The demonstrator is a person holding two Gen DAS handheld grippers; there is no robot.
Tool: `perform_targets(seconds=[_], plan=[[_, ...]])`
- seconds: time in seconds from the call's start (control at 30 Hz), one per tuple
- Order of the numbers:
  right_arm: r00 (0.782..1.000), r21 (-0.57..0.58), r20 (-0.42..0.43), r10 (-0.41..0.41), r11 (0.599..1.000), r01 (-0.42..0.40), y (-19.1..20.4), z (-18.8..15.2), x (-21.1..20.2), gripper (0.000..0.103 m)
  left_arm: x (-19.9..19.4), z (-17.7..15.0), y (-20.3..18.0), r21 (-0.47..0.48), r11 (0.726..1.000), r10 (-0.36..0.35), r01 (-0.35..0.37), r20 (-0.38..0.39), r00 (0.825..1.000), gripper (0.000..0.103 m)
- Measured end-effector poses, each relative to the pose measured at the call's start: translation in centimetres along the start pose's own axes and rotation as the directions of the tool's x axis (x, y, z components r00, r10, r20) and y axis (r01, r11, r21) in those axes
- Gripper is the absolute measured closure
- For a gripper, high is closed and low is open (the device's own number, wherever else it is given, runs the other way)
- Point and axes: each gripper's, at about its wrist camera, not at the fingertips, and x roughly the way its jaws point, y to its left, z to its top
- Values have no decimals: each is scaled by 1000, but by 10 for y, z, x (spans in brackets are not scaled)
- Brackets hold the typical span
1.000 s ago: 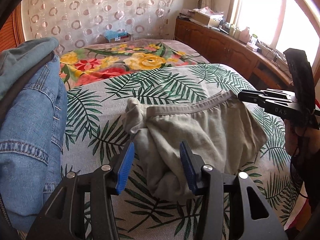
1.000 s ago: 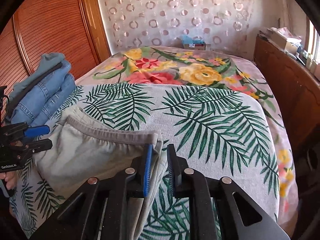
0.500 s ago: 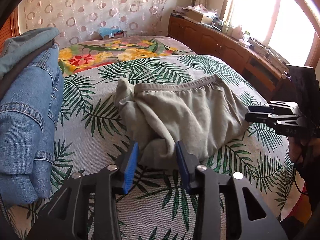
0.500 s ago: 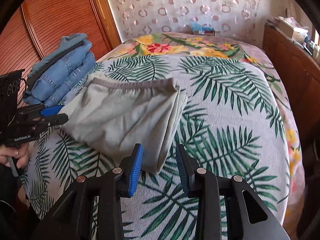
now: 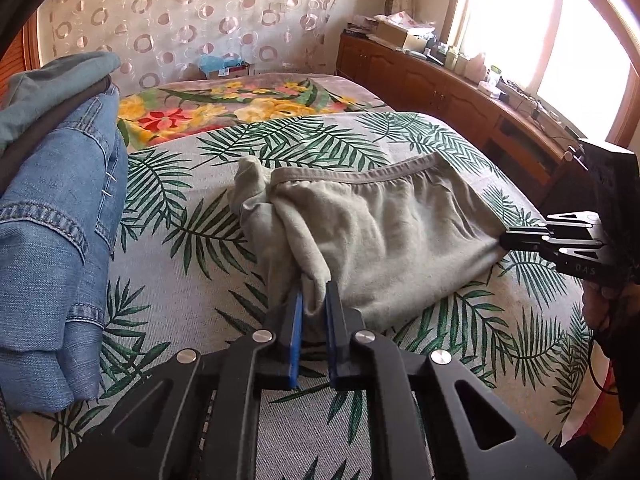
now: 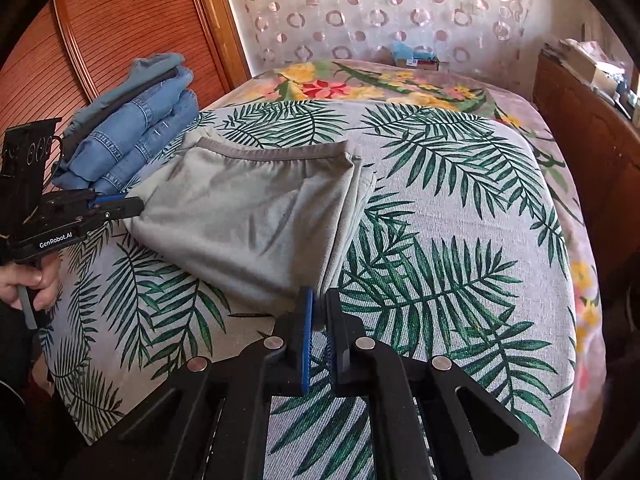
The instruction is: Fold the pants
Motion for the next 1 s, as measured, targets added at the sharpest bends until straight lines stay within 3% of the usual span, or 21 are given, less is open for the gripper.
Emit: perform_targets(seconds=[0.47, 0.6, 0.73, 0.83, 1.0], plan=[[998, -41, 60, -11, 999, 14, 14, 18, -25, 96, -11, 18, -7, 15, 999, 37, -37, 14, 999, 84], [996, -48, 70, -52, 997, 55, 12, 25, -27, 80, -10, 27, -5, 10, 999, 43, -43, 24, 999, 58], [995, -21, 85, -54, 998, 56, 5, 30, -28, 63, 7, 35, 1, 2, 998, 57, -57, -11, 998, 48], [997, -7, 65, -48, 999, 48, 0, 32, -18, 57, 23, 37, 5, 3, 997, 77, -77, -32, 997, 33], [999, 24, 17, -36, 999, 36, -7, 37, 10, 55, 43, 39, 16, -26, 996, 83, -85, -67, 994, 28]])
